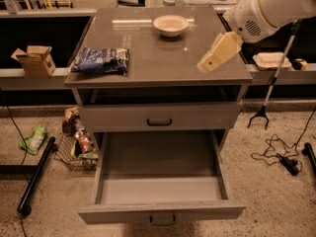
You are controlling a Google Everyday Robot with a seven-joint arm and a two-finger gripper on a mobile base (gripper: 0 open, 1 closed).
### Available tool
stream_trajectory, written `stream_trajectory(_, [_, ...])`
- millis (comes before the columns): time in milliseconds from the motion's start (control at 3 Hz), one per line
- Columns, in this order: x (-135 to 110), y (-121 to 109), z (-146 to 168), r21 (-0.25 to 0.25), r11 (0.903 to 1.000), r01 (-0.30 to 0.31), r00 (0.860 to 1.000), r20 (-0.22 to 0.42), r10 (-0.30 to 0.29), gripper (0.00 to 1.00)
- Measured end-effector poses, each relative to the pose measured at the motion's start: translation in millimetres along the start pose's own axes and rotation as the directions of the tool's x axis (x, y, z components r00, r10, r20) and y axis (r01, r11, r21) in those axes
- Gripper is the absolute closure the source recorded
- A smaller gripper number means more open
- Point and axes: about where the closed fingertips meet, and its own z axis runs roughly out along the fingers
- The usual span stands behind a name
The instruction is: Place blue chip bag into middle drawer
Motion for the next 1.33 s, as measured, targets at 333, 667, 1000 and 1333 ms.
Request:
stream_trajectory(333, [-0.2,0.2,-0.3,0.000,1.0000,0.001,1.000,0.000,-0.001,0.00])
stream_trajectory(667, [-10.5,-4.3,33.5,-0.034,0.9993,0.018,0.999,0.028,-0.017,0.00])
stream_trajectory(1000, [-40.3,5.4,94.3,-0.118,0.9921,0.042,0.997,0.067,-0.035,0.00])
stream_trajectory(1333, [-66.2,18.0,146.4,-0.176,0.9843,0.018,0.996,0.089,-0.002,0.00])
